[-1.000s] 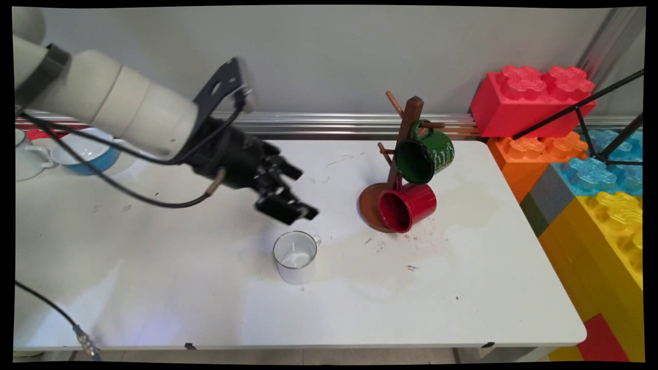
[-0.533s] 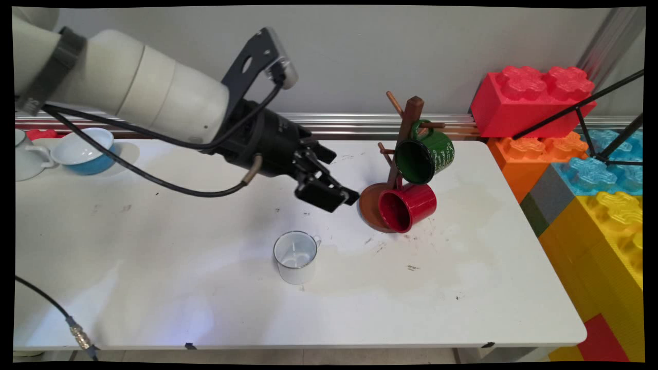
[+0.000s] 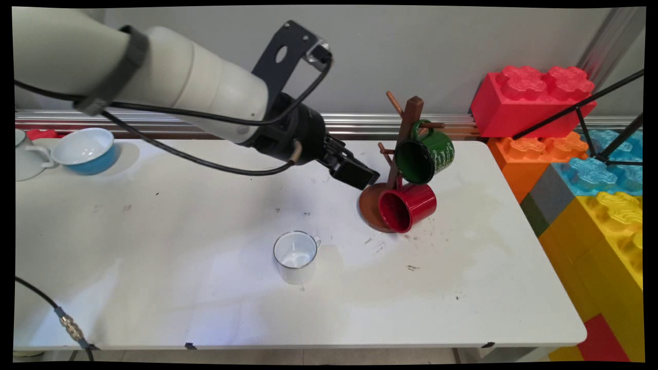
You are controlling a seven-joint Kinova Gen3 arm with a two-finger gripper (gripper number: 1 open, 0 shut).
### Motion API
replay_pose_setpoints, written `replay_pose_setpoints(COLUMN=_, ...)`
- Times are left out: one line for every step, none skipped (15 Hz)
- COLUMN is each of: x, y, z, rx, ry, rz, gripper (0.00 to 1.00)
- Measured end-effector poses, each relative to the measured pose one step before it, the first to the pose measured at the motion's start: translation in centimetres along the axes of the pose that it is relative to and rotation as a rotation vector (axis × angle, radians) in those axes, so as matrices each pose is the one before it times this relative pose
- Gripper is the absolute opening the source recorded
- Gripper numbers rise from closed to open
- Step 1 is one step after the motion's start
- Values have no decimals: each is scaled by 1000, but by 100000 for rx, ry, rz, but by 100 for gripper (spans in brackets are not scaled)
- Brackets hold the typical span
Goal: Pick up the green mug from the rack
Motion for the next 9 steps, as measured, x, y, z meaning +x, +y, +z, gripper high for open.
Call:
replay_pose_setpoints(x=253, y=55, z=533, rx=760, ry=-687, rz=-1926, gripper=100)
replay_pose_setpoints(x=244, y=103, z=512, rx=261, ry=-630, rz=-1399, gripper=100)
replay_pose_setpoints(x=158, y=105, z=341, rx=33, ry=-475, rz=-940, gripper=100)
replay_pose_setpoints(x=253, y=212, z=495, rx=-70, ry=-644, rz=-1257, gripper=100)
replay_pose_setpoints(x=170, y=169, z=309, rx=-113, ry=-383, rz=-791, gripper=100)
replay_pose_setpoints(x=276, y=267, z=454, rx=-205, ry=-429, rz=-1186, gripper=100)
replay_pose_setpoints(x=190, y=178, z=296, rx=-165, ry=-222, rz=-771, gripper=100)
replay_pose_setpoints(x=319, y=256, z=452, rx=-115, ry=-248, rz=-1247, gripper=100)
replay_pose_setpoints(x=228, y=170, z=290, rx=-18, ry=-76, rz=-786, gripper=100)
